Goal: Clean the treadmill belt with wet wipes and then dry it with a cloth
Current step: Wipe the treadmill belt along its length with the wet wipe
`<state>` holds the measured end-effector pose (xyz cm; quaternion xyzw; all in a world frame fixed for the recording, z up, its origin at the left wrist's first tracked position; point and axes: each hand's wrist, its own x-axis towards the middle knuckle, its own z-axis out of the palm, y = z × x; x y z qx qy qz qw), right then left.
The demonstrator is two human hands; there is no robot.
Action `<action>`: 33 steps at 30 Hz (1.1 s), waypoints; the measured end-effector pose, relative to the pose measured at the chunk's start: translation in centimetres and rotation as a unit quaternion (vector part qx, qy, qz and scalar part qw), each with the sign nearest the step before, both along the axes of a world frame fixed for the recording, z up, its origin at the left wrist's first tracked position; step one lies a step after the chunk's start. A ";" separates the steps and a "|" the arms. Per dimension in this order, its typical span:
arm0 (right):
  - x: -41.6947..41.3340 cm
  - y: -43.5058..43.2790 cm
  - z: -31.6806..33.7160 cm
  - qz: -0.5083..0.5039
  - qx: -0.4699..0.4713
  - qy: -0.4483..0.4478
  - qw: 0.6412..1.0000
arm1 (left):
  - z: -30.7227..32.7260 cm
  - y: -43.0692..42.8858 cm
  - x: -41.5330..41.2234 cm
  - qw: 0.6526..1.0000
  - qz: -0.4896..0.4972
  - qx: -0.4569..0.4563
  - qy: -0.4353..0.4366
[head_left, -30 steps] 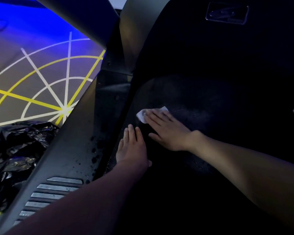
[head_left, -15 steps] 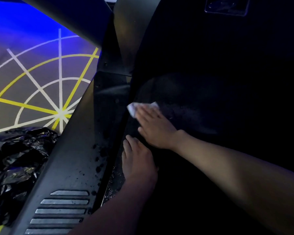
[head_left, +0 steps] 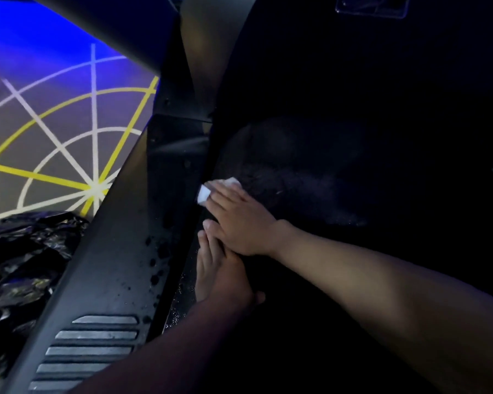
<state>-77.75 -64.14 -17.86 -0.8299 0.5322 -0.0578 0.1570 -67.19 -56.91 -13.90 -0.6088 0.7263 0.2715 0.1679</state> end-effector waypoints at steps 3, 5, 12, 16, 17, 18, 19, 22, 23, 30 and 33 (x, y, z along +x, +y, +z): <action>-2.6 0.0 1.1 0.031 0.029 0.013 0.999 | 0.5 -0.1 -0.6 1.000 0.013 0.002 -0.016; -3.5 0.4 1.3 -0.056 0.044 0.020 0.997 | 0.7 0.0 -0.8 1.000 0.022 0.000 -0.020; -2.3 2.9 0.4 -0.010 0.058 0.013 0.998 | 0.6 0.0 -0.1 1.000 0.003 0.007 -0.003; -2.0 3.3 0.3 -0.002 0.034 0.042 0.999 | 0.4 0.1 0.3 1.000 -0.003 0.002 0.010; -2.8 2.8 0.3 0.003 0.028 0.063 0.998 | 0.4 0.0 0.3 1.000 -0.003 -0.004 0.005; -3.6 2.1 0.3 -0.021 0.030 0.076 0.996 | 0.3 -0.2 0.2 1.000 -0.006 0.000 -0.001; -4.0 2.0 0.7 -0.065 0.040 0.079 0.994 | 0.2 -0.2 0.2 1.000 -0.007 0.009 -0.007; -3.0 3.1 0.8 -0.064 0.068 0.035 0.995 | 0.1 -0.2 0.0 1.000 -0.015 0.004 -0.021; -2.8 3.9 0.9 -0.022 0.071 0.031 0.997 | 0.1 -0.2 0.0 1.000 -0.018 0.003 -0.022; -3.1 3.8 1.6 -0.088 0.025 0.089 0.992 | 0.2 0.0 -0.5 0.999 -0.013 -0.016 -0.036; -3.9 2.8 2.3 -0.061 0.032 0.060 0.996 | 0.2 0.3 -0.4 0.999 -0.014 -0.031 -0.020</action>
